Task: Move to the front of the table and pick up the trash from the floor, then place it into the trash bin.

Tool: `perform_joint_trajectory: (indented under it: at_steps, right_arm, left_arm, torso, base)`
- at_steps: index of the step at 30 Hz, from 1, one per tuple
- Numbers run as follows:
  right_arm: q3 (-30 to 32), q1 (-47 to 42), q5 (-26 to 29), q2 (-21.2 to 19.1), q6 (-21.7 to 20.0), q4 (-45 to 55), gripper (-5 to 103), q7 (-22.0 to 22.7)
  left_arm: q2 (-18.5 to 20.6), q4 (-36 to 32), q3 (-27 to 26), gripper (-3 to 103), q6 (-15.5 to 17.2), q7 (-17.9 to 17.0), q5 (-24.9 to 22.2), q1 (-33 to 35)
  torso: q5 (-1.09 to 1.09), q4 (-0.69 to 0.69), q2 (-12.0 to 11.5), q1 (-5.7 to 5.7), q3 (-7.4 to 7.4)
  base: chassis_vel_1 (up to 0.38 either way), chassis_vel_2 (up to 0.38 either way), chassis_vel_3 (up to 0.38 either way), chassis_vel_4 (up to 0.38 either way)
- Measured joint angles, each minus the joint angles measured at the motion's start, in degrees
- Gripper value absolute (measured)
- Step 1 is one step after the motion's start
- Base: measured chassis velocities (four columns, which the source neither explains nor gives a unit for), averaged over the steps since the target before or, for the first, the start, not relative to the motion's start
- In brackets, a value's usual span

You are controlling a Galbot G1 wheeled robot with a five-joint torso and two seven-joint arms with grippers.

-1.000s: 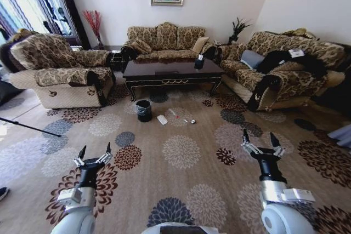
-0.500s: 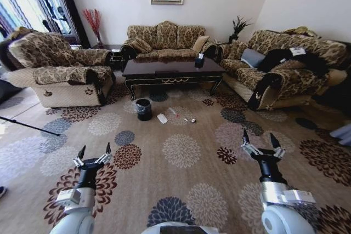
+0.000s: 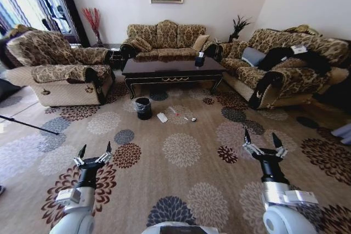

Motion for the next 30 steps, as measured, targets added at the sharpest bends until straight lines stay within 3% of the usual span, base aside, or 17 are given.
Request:
perform_joint_trajectory:
  at_steps: [14,17,20,30]
  right_arm:
    - [0.6,-0.6,-1.5,-1.1,-1.7,1.1,100,-2.3]
    - [1.0,-0.9,-1.5,-1.7,-2.4,1.6,100,-4.2]
    - [1.2,-1.2,-2.5,-2.7,-2.5,1.5,100,-9.1]
    - [0.5,-1.4,-2.7,-3.6,-4.6,1.6,100,-13.9]
  left_arm:
    - [-0.1,-1.3,-0.2,100,-0.4,0.3,0.2,1.0]
    - [-0.2,-1.4,-0.1,100,-0.4,0.3,0.4,1.1]
    - [-0.4,-1.4,0.0,100,-0.6,0.5,1.0,1.2]
    - [-1.0,-1.1,0.2,100,-1.0,0.6,1.8,1.2]
  torso:
    - [0.0,0.0,-3.4,-1.47,-1.94]
    - [0.0,0.0,-4.0,-1.72,-2.3]
    - [0.0,0.0,-5.0,-2.12,-2.83]
    - [0.0,0.0,-7.3,-3.11,-4.19]
  base:
    - [0.0,0.0,0.0,0.0]
    - [0.0,0.0,0.0,0.0]
    - [0.0,0.0,0.0,0.0]
    - [0.0,0.0,0.0,0.0]
